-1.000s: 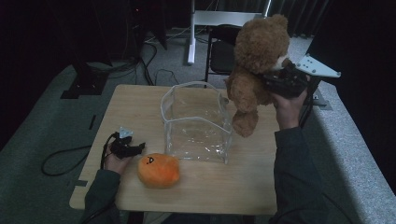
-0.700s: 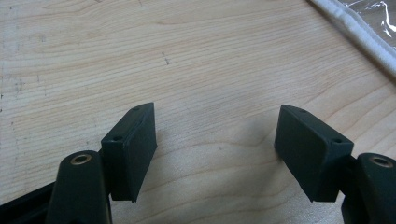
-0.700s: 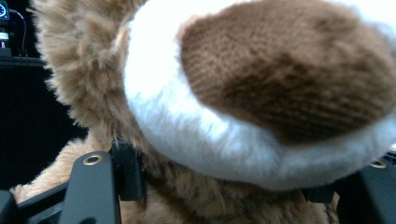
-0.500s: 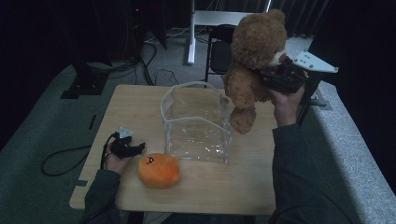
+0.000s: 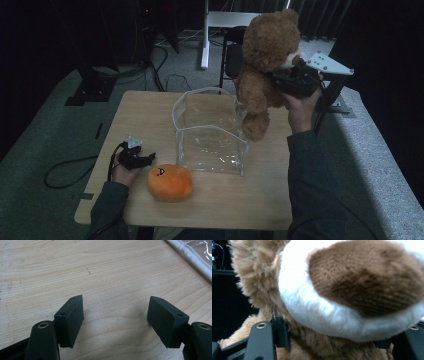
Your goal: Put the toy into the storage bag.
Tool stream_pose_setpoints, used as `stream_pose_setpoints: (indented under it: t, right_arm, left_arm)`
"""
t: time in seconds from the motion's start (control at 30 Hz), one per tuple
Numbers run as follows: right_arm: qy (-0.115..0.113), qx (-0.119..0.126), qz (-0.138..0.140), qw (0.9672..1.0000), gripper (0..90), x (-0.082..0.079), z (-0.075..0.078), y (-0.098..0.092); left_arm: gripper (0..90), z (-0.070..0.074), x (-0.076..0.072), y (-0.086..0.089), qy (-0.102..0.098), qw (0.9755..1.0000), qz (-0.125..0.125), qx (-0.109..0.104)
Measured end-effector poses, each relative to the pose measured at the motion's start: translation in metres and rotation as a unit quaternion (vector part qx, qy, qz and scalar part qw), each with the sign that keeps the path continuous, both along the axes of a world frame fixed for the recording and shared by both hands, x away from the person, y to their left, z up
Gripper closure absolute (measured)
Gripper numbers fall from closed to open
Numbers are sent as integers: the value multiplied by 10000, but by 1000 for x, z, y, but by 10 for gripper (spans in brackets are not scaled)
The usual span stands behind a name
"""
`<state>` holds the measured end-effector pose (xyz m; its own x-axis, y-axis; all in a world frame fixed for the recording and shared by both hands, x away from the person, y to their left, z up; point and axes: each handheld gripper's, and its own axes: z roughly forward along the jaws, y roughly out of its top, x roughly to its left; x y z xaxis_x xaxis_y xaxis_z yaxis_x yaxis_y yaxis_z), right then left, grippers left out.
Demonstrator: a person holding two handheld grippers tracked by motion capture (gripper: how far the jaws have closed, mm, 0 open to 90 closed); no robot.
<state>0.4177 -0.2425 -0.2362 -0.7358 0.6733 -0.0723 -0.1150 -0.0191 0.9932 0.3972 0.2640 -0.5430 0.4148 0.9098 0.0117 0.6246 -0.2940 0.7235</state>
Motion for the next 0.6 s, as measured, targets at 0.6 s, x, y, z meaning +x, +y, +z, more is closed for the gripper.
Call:
stream_pose_setpoints:
  t: [0.6]
  right_arm:
    - [102,-87,9,9999,326,12,-3,16]
  left_arm:
    - [301,0,0,0,-3,10000,1,11]
